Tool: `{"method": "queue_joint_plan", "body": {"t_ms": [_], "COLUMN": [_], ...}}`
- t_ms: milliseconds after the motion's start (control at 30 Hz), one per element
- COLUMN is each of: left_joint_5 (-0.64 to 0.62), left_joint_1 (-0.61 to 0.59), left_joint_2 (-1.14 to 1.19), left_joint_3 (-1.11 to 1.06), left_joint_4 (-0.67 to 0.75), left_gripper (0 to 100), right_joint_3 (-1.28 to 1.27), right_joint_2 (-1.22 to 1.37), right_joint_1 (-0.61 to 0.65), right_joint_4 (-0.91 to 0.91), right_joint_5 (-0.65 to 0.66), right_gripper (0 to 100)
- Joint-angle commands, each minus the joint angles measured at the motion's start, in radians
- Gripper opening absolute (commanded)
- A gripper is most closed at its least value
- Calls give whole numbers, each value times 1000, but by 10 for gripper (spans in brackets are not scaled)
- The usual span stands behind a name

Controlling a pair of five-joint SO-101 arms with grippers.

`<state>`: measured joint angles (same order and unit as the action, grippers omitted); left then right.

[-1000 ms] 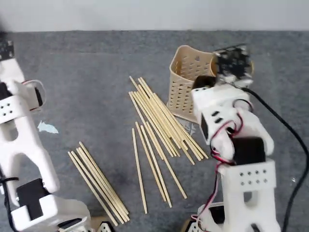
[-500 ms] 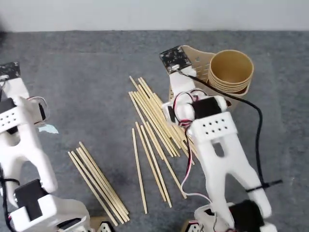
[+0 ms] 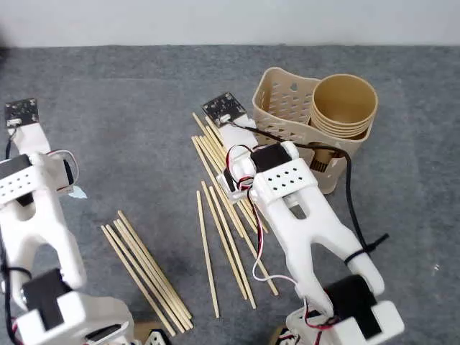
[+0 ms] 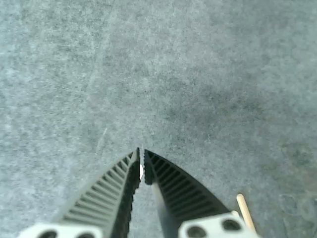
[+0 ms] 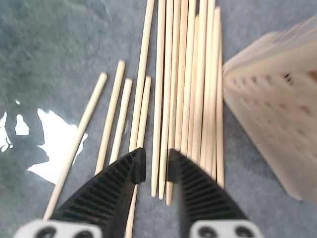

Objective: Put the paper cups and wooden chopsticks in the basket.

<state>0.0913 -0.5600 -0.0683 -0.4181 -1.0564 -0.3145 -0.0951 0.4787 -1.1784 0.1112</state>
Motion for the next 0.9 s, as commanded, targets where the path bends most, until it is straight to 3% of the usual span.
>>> {"method": "queue_joint_plan", "body": {"t_ms": [0, 300, 567, 867], "left_joint_5": [3, 2, 2, -40], "left_joint_1": [6, 8, 5, 8], "left_joint_2": [-176, -529, -552, -552], "left_joint_3": [-42, -286, -340, -394], "left_joint_4": [-12, -9, -11, -9], "left_gripper": [12, 12, 12, 12], "right_joint_3": [57, 178, 341, 420], "right_joint_2": [30, 229, 392, 539], "right_joint_1": [19, 104, 156, 171], "right_joint_4": [-16, -19, -139, -143], "right_joint_5": [2, -49, -69, -133], "right_gripper": [151, 151, 151, 151]}}
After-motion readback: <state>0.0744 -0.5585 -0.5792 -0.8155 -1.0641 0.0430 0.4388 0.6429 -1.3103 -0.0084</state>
